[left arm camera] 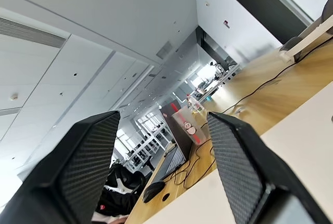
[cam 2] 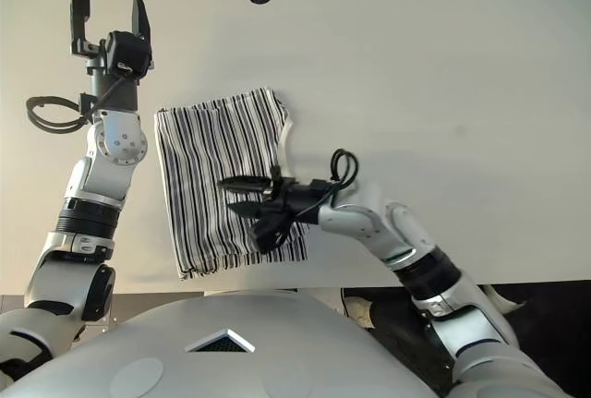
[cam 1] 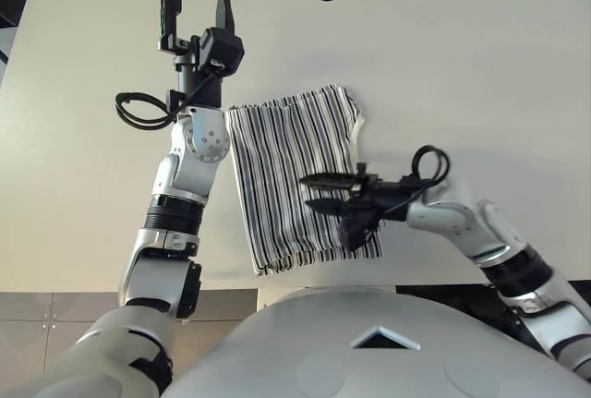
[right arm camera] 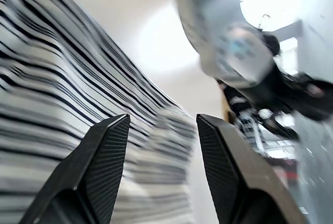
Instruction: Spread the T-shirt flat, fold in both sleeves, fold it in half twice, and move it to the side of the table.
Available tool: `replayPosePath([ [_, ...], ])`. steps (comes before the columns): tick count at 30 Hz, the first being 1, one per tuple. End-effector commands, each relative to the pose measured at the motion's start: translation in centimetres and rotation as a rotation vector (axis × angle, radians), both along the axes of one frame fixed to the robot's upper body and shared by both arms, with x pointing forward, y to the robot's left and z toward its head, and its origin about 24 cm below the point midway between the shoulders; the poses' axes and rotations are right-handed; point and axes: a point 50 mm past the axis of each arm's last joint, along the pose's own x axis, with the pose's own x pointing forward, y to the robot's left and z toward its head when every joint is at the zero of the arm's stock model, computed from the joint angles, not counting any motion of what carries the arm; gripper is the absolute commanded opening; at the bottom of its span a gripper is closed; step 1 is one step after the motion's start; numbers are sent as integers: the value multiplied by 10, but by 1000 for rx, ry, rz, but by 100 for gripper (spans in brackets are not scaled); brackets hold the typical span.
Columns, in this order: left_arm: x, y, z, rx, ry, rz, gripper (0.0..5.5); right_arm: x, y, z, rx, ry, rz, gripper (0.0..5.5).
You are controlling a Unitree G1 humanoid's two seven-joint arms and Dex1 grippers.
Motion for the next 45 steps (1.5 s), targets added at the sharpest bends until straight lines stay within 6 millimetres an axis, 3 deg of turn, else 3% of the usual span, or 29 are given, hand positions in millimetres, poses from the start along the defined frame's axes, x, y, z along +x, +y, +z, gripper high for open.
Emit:
replayPosePath([
  [1, 4, -6, 11, -21, -21, -45, 310, 40, 2, -8, -27, -28, -128, 237],
  [5, 4, -9, 10, -27, -15, -60, 310, 49, -5, -78, -273, 82, -158, 237],
  [9, 5, -7, 8, -23, -5, -57, 310, 64, -45, -102, -318, 146, -328, 237],
  [14, 3, -5, 9, -9, -5, -101, 310, 52, -100, -80, -282, 124, -393, 237],
  [16, -1, -4, 8, -11, -6, -132, 310, 52, -103, -67, -262, 92, -384, 237],
  [19, -13, -3, 5, -11, 20, -219, 310, 59, -89, -49, -194, 18, -351, 237],
  [23, -56, 6, -10, 262, 172, -501, 310, 52, -83, 16, 185, -131, -352, 237],
  [25, -84, 22, -17, 400, 293, -602, 310, 35, -103, 32, 167, -153, -367, 237],
  [29, -120, 43, -16, 570, 507, -713, 353, -23, -143, 13, -173, 47, -320, 304],
  [32, -140, 53, -19, 693, 676, -816, 396, -52, -167, 3, -429, 177, -289, 326],
  [34, -149, 45, -23, 729, 732, -902, 396, -57, -170, -4, -527, 195, -255, 326],
  [40, -159, 10, -45, 721, 764, -1097, 396, -48, -158, -17, -569, 191, -176, 326],
  [45, -153, -6, -53, 702, 738, -1150, 396, -47, -150, -27, -571, 224, -115, 326],
])
